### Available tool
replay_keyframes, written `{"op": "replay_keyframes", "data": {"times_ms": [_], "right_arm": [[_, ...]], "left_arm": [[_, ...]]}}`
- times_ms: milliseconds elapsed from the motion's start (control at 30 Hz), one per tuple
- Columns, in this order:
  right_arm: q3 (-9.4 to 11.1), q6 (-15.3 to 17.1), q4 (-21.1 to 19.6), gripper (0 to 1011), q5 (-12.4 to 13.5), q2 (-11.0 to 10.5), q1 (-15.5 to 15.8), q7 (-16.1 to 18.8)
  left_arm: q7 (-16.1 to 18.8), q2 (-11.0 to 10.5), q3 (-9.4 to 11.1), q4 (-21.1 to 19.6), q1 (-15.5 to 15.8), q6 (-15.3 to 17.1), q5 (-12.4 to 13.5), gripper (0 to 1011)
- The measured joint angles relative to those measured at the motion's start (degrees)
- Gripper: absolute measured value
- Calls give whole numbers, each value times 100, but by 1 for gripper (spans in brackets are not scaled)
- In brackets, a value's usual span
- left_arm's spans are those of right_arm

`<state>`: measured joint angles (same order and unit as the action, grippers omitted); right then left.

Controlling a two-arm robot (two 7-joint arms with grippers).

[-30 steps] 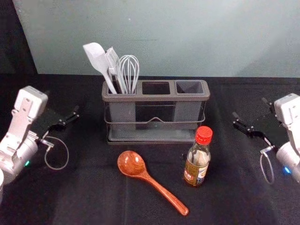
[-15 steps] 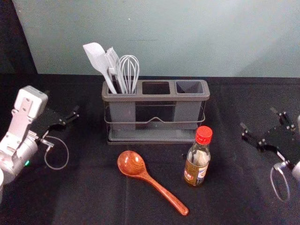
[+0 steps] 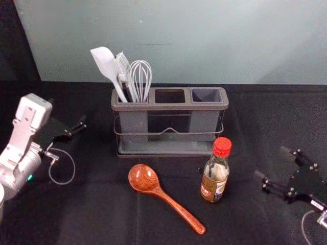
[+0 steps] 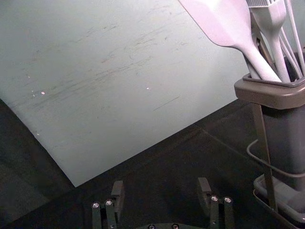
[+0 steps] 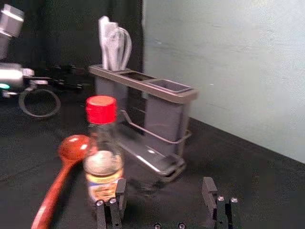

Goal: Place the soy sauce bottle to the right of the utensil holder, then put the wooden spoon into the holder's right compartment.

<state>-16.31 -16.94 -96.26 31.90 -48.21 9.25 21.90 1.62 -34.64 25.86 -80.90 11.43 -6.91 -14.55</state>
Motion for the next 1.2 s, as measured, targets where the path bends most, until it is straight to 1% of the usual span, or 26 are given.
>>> {"op": "replay_keyframes", "data": {"times_ms": [33, 133, 233, 333, 367, 467, 500, 633, 700, 733, 800, 867, 900, 1200], "right_arm": [[11, -32, -12, 1003, 92, -13, 37, 153], [21, -93, -37, 1002, 199, 3, 91, 347], [17, -137, -86, 1003, 206, 79, 119, 424], [-17, -159, -119, 1003, 158, 173, 106, 441], [-46, -162, -145, 1002, 91, 245, 84, 436], [-109, -161, -195, 1002, -42, 349, 44, 429], [-149, -147, -214, 1003, -119, 417, 7, 424], [-258, -77, -215, 1003, -252, 617, -106, 422], [-303, -46, -190, 1002, -274, 714, -168, 424], [-338, -21, -153, 1003, -278, 815, -230, 430], [-375, 14, -100, 1003, -273, 944, -318, 467], [-395, 44, -76, 1003, -275, 1019, -371, 477], [-408, 73, -62, 1003, -289, 1092, -419, 480], [-425, 250, 24, 1002, -392, 1398, -593, 475]], "left_arm": [[0, 0, 0, 0, 0, 0, 0, 1005], [0, 0, 0, 0, 0, 0, 0, 1005], [0, 0, 0, 0, 0, 0, 0, 1005], [0, 0, 0, 0, 0, 0, 0, 1005], [0, 0, 0, 0, 0, 0, 0, 1005], [0, 0, 0, 0, 0, 0, 0, 1005], [0, 0, 0, 0, 0, 0, 0, 1005], [0, 0, 0, 0, 0, 0, 0, 1005], [0, 0, 0, 0, 0, 0, 0, 1005], [0, 0, 0, 0, 0, 0, 0, 1005], [0, 0, 0, 0, 0, 0, 0, 1005], [0, 0, 0, 0, 0, 0, 0, 1005], [0, 0, 0, 0, 0, 0, 0, 1005], [0, 0, 0, 0, 0, 0, 0, 1005]]}}
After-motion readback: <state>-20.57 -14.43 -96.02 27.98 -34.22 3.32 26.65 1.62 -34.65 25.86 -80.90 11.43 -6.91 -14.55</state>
